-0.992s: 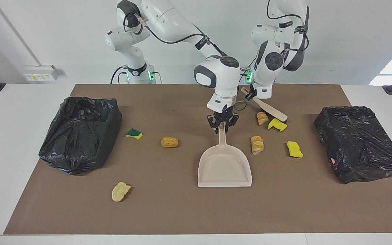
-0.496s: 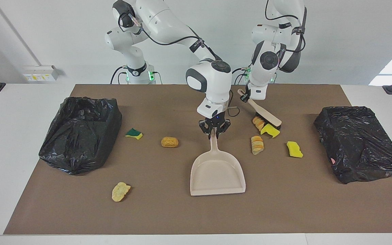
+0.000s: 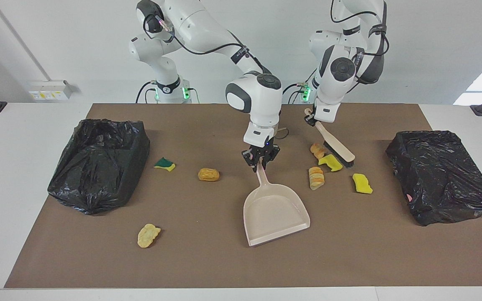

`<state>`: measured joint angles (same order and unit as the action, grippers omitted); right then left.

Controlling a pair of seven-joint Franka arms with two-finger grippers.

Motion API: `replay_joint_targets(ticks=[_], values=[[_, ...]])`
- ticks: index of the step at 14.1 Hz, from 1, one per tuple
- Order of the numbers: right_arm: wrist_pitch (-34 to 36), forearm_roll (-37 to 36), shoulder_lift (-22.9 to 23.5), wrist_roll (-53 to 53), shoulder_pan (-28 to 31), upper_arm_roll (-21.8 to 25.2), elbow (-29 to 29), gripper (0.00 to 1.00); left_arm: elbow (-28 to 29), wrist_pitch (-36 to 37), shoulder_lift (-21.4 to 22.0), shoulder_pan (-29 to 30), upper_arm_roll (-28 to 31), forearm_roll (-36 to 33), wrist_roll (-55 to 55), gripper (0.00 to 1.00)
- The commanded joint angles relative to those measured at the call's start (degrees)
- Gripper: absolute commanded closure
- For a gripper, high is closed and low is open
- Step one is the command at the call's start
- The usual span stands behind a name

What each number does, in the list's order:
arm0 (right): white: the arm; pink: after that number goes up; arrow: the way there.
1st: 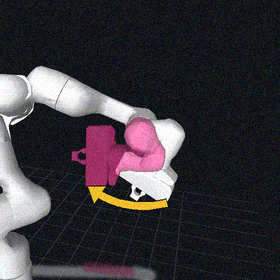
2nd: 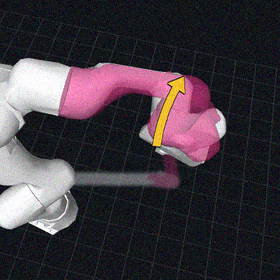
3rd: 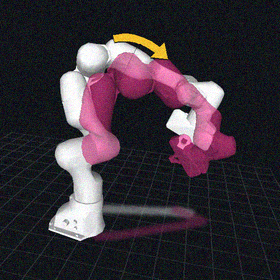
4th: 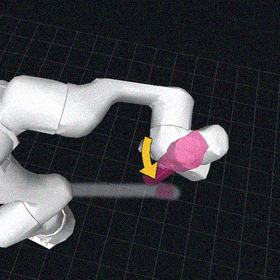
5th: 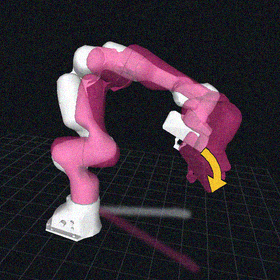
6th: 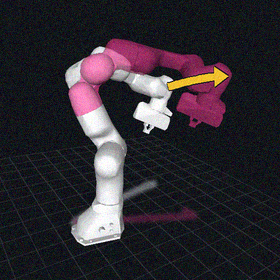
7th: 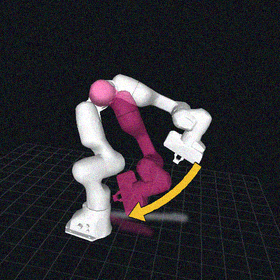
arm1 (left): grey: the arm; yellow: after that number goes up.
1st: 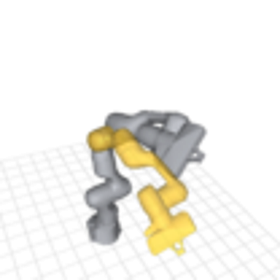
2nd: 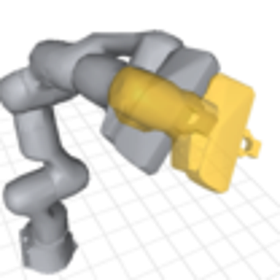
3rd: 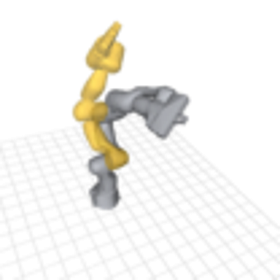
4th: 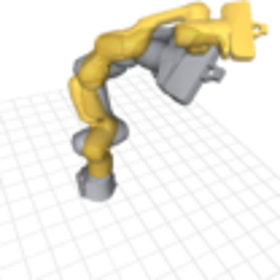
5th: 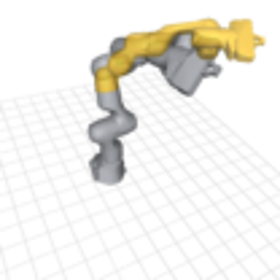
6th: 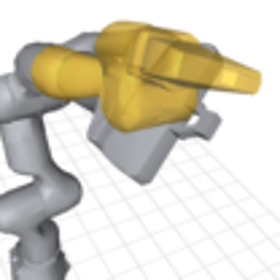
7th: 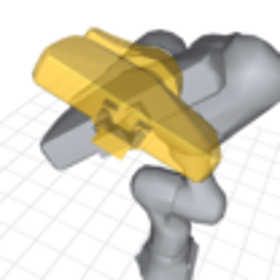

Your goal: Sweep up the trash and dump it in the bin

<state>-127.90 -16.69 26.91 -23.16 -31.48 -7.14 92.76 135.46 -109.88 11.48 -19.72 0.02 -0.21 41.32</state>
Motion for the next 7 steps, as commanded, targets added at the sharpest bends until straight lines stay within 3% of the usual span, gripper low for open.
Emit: replay_joint_targets(ticks=[1,4,7], values=[[1.16,-0.36,-1.94,9.42,2.38,-0.68,0.75,1.0,-6.33,1.77,-4.79,4.85,-0.19,-5.3,-9.29,1.0],[3.79,-0.27,-3.35,20.23,3.78,-0.77,0.75,1.0,-9.24,1.51,-7.17,10.03,-0.11,-8.84,-19.32,1.0],[8.53,7.51,-5.28,35.58,6.85,-0.95,0.84,1.0,-11.52,0.54,-10.67,13.55,0.07,-15.33,-23.19,1.0]])
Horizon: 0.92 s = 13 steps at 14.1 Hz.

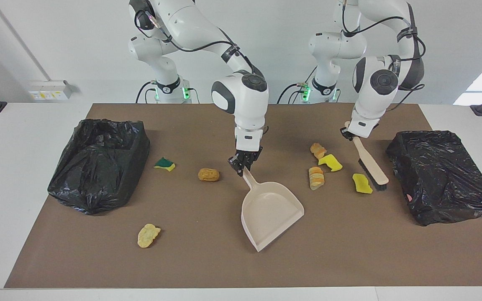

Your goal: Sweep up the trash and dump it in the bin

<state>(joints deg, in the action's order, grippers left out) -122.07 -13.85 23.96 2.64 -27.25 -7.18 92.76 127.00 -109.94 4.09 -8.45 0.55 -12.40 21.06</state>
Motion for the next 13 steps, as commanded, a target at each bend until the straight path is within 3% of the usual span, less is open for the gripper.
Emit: replay_joint_targets(ticks=[1,7,10,13], values=[[4.55,7.67,-2.94,15.58,3.51,-0.91,1.02,1.0,-3.07,0.7,-3.9,3.25,-0.47,-3.15,-6.7,1.0],[10.1,9.89,-4.79,46.0,8.79,-0.91,2.16,1.0,3.69,1.31,-1.19,3.62,-0.9,-2.72,-16.49,1.0],[9.84,10.69,-4.97,59.53,9.58,-0.91,3.04,1.0,4.14,2.1,-0.66,0.2,-0.99,-0.27,-15.97,1.0],[5.29,11.04,-6.11,67.11,10.63,-0.91,6.72,1.0,5.62,2.28,0.57,-4.1,-0.9,5.0,-13.17,1.0]])
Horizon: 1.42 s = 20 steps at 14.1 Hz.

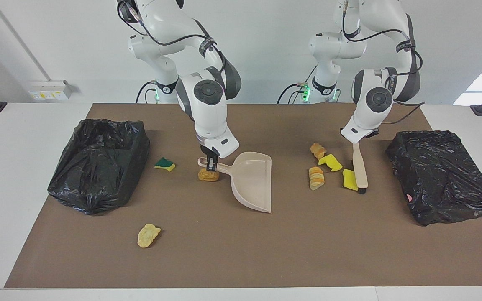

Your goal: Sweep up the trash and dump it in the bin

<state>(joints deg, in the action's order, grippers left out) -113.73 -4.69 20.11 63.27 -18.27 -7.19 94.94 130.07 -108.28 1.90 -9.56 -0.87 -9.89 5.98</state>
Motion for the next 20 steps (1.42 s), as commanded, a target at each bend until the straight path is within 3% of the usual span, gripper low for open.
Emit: replay_joint_targets(ticks=[1,7,13,20], values=[[-4.12,1.87,-2.79,8.86,1.92,-0.89,5.6,1.0,3.16,0.53,3.19,-4.31,0.52,3.99,3.58,1.0],[-9.31,2.14,-6.65,11.36,0.86,-0.89,13.51,1.0,3.26,-1.49,3.37,-11.17,0.44,12.08,8.52,1.0],[-9.76,2.14,-6.66,7.84,-0.1,-0.89,13.7,1.0,2.55,-7.55,2.58,-17.14,0.26,19.47,10.28,1.0],[-13.8,2.05,-5.34,5.28,-1.33,-0.8,14.93,1.0,0.36,-7.65,2.58,-26.73,0.17,22.98,14.76,1.0]])
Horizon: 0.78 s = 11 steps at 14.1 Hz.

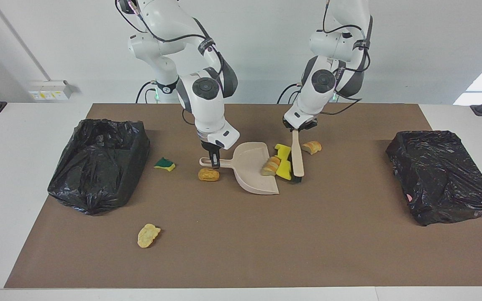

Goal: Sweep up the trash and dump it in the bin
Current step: 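Brush the sponges and bread pieces into the dustpan with the left gripper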

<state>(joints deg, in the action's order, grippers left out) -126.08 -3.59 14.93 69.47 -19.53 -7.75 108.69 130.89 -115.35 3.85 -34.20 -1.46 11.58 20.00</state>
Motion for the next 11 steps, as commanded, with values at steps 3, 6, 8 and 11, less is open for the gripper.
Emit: replay_joint_targets(ticks=[3,6,8,11], values=[[-1.1,0.95,-0.17,-1.0,-0.07,-0.33,1.17,1.0,-3.44,0.22,-0.16,-3.33,0.67,1.78,5.39,1.0],[-1.02,0.95,-0.17,-0.91,-0.06,-0.25,1.09,1.0,-5.03,3.71,1.42,-2.45,1.1,1.78,6.27,1.0],[-1.01,0.95,-0.17,-0.91,0.02,-0.25,1.08,1.0,-5.47,7.23,3.34,-0.88,1.54,1.69,7.84,1.0],[-0.84,0.95,-0.17,-0.91,0.02,-0.25,1.08,1.0,-5.21,13.91,4.93,1.23,1.55,0.73,13.55,1.0]])
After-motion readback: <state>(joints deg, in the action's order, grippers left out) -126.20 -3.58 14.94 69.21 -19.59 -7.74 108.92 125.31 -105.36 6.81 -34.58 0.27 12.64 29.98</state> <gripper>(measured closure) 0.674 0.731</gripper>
